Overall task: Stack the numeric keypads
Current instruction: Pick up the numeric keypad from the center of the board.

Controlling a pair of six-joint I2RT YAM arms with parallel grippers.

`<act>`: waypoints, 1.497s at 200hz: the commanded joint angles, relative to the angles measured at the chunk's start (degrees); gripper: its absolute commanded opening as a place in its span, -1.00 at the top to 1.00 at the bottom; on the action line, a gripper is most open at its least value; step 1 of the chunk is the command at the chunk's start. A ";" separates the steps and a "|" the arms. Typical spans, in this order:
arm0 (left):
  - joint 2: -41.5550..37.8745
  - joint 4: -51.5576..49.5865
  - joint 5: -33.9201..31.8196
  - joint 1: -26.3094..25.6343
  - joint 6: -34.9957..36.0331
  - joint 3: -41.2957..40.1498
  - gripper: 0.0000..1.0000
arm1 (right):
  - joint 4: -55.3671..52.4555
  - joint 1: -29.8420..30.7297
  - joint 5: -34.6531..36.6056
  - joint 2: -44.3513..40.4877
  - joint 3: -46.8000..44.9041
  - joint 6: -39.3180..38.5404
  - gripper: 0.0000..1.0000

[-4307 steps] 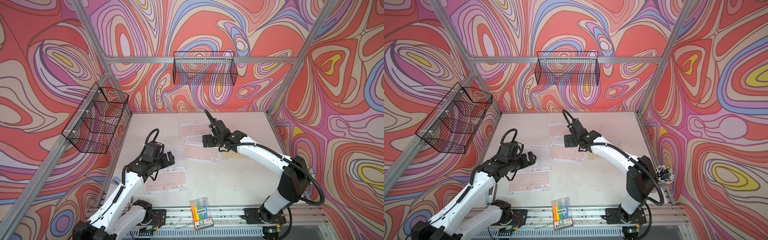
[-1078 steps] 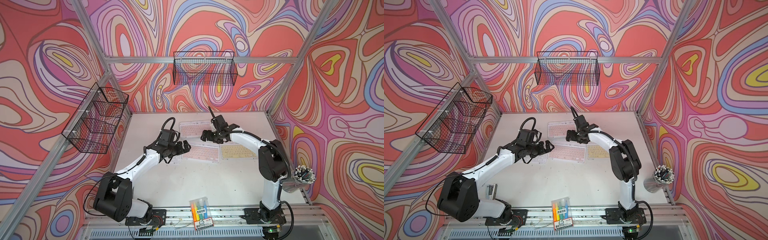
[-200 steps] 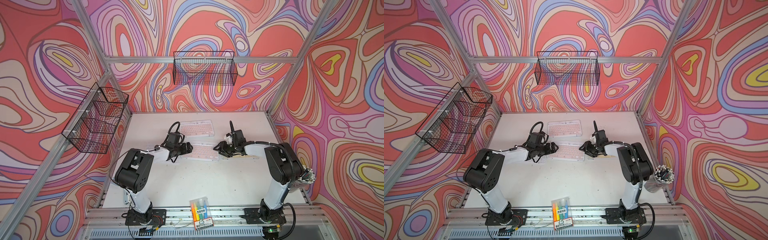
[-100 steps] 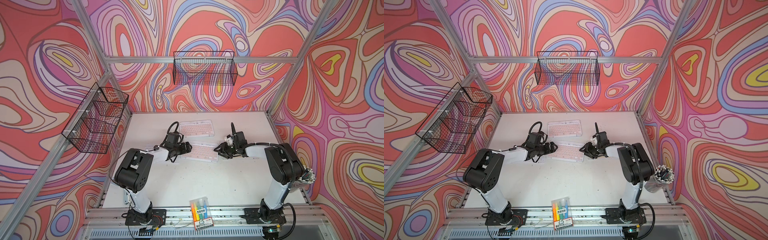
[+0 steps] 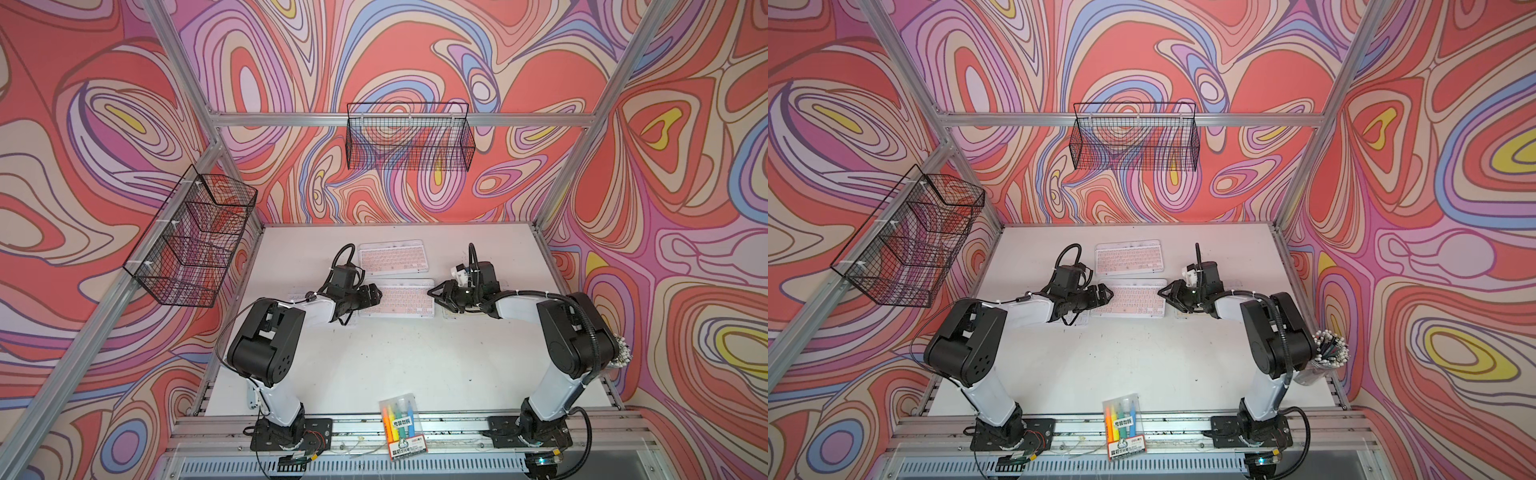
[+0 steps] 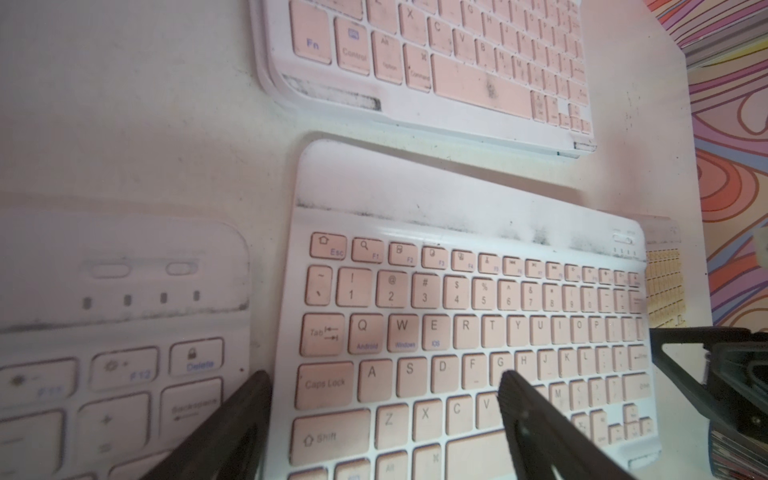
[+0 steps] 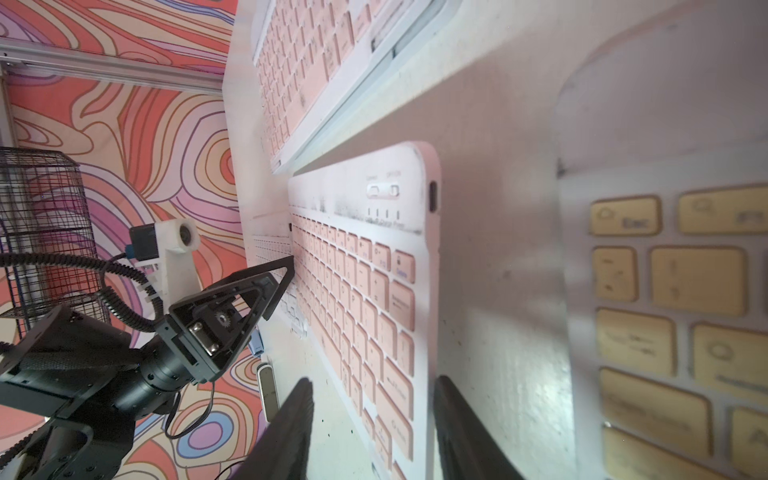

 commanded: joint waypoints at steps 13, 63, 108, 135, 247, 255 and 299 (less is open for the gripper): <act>1.95 -3.63 14.23 -2.30 -4.25 -3.05 -0.75 | 11.15 2.90 -10.64 -1.15 -1.02 4.89 0.06; 2.20 -0.45 16.30 -1.67 -5.85 -4.15 -0.74 | 15.10 2.90 -10.04 -0.51 -1.84 8.10 0.10; 2.56 -0.47 16.63 -1.54 -5.88 -3.89 -0.74 | 14.11 2.90 -8.02 -1.00 -1.66 8.26 0.15; 2.30 -0.52 16.61 -1.17 -5.82 -3.94 -0.74 | 4.82 2.90 -5.48 -2.49 0.62 3.36 0.16; 1.78 0.02 16.69 0.21 -5.70 -4.59 -0.74 | -17.17 2.90 -0.39 -6.39 7.98 -9.18 0.32; 1.73 -0.12 16.79 0.38 -5.69 -4.51 -0.73 | -17.67 2.91 -0.22 -6.44 8.25 -9.39 0.35; 0.74 -0.94 16.82 0.65 -5.69 -4.24 -0.72 | -20.95 2.84 2.05 -6.98 9.60 -10.96 1.00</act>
